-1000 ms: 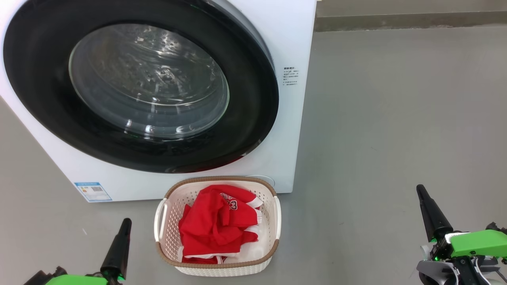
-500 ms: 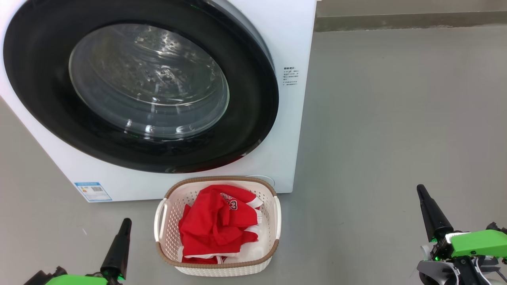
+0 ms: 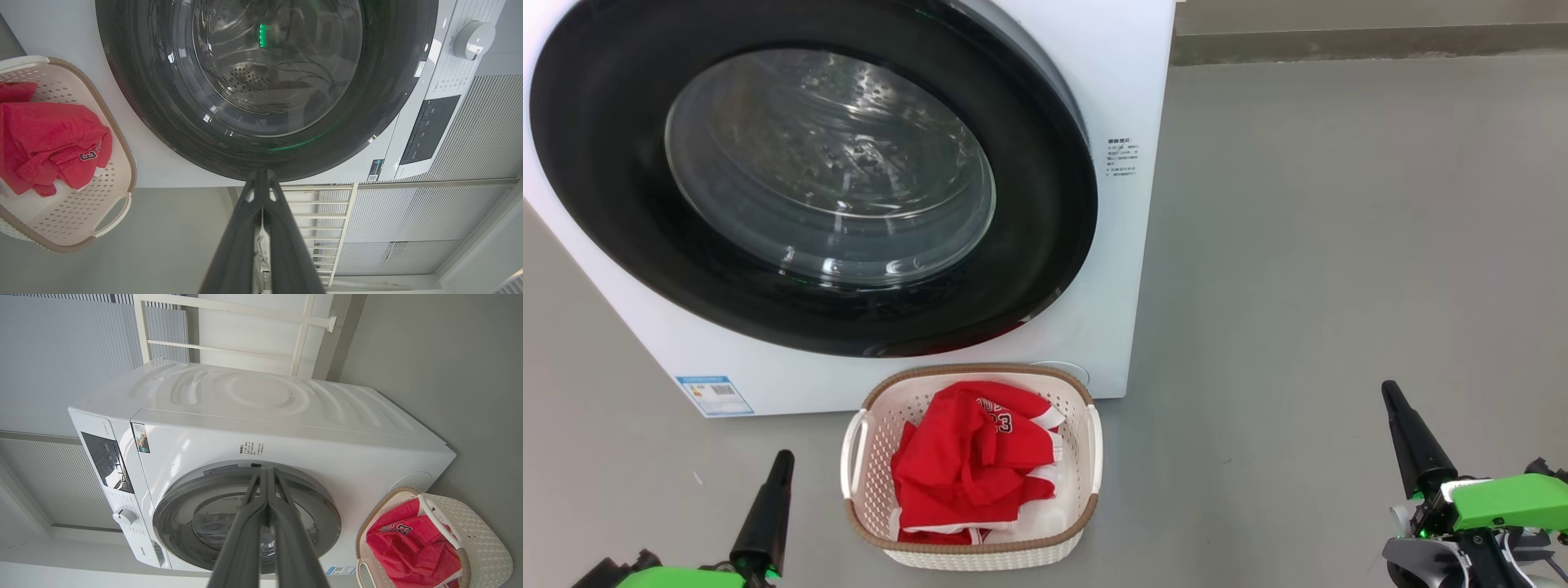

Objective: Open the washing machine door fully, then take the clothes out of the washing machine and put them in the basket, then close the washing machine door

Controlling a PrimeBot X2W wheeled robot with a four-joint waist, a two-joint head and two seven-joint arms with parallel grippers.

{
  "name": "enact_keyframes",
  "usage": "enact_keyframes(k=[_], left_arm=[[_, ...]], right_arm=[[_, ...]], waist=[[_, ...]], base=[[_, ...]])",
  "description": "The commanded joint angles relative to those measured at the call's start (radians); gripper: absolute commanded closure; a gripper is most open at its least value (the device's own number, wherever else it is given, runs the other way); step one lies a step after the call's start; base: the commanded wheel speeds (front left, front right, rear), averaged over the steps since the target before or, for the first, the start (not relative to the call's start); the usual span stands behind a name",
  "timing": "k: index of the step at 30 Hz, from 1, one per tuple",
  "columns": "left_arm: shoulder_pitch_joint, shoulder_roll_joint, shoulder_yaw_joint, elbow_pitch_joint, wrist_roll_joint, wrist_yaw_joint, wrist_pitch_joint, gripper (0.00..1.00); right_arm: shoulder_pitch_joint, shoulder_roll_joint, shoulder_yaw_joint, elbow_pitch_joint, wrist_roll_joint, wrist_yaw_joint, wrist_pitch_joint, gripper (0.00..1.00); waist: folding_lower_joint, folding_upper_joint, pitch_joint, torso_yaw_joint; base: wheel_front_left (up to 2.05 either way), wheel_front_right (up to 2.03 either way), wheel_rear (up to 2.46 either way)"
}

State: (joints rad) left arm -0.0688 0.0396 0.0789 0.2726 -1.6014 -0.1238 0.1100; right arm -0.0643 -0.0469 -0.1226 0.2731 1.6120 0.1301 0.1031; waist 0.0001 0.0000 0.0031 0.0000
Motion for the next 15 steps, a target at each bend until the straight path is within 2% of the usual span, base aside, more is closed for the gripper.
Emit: enact_keyframes(k=[1,15], left_arm=[[-0.039,0.011,0.035,-0.028,-0.007,-0.007,0.003,1.00],[-0.039,0.011,0.035,-0.028,-0.007,-0.007,0.003,1.00]], right_arm=[[-0.043,-0.009,0.016,-0.029,0.002,0.001,0.004,1.00],[-0.043,-0.008,0.014,-0.029,0.001,0.001,0.006,1.00]], waist=[[0.0000,0.0000,0.000,0.000],[0.0000,0.0000,0.000,0.000]], base=[[0.00,0.00,0.00],[0.00,0.00,0.00]])
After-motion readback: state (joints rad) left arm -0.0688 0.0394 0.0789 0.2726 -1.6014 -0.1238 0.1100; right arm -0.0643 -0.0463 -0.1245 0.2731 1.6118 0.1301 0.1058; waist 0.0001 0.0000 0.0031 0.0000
